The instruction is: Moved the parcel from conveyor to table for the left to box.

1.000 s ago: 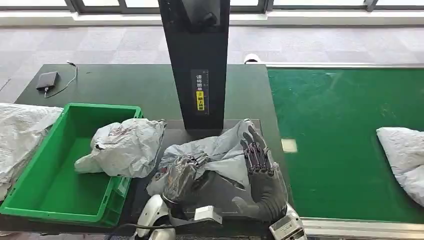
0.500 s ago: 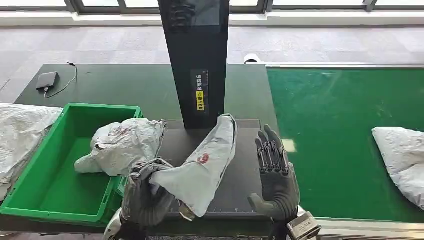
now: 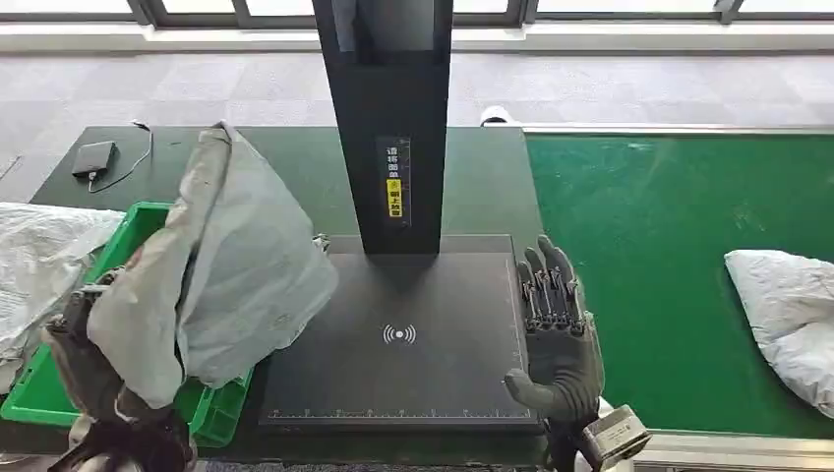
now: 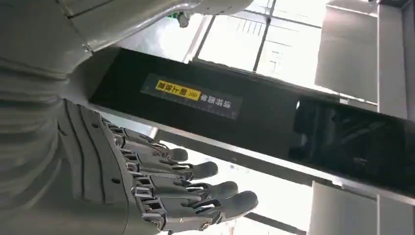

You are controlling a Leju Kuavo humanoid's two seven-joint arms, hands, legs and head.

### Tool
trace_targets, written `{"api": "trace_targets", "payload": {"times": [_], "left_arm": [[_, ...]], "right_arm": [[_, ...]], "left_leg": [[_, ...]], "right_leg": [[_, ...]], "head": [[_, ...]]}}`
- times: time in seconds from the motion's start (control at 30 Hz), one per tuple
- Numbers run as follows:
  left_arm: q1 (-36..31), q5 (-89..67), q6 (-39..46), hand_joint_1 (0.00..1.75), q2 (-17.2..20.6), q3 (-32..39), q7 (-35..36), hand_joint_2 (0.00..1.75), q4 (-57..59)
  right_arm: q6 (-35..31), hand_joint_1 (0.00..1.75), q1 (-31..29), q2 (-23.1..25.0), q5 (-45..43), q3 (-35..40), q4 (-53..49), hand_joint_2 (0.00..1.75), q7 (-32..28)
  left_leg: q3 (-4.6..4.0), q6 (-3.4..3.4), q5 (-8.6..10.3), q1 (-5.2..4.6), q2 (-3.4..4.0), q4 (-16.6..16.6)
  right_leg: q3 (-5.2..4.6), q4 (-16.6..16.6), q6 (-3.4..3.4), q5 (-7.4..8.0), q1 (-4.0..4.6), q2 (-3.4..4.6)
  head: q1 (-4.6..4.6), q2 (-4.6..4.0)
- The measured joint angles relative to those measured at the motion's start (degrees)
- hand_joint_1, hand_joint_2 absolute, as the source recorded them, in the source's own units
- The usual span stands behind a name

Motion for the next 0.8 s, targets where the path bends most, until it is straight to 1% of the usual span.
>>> {"api": "trace_targets", "payload": {"times": [0.1, 0.23, 0.8], "left_arm": [[-1.67, 0.07, -0.41, 1.75, -0.83, 4.44, 0.00, 1.75, -0.07], [-2.57, 0.07, -0.44, 1.75, -1.46, 7.14, 0.02, 1.75, -0.09], [-3.26, 0.07, -0.46, 1.75, -1.97, 9.50, 0.02, 1.75, -0.09]], "right_arm": [[0.09, 0.00, -0.24, 0.24, -0.09, -0.41, 0.00, 1.75, -0.02], [0.09, 0.00, -0.53, 0.35, -0.11, -0.48, 0.00, 1.75, -0.02], [0.07, 0.00, -0.59, 0.70, -0.11, -0.96, 0.00, 1.75, -0.02]], "left_leg": [[0.01, -0.02, 0.02, 0.00, 0.01, 0.00], [0.01, -0.02, 0.02, 0.00, 0.01, 0.00], [0.00, -0.03, 0.03, 0.00, 0.00, 0.00]], "right_leg": [[-0.01, 0.00, -0.02, 0.03, 0.00, 0.03], [-0.01, 0.00, -0.02, 0.03, -0.01, 0.02], [-0.01, 0.00, -0.02, 0.03, 0.01, 0.02]], "head": [[0.00, -0.02], [-0.02, 0.00], [0.00, 0.00]]}}
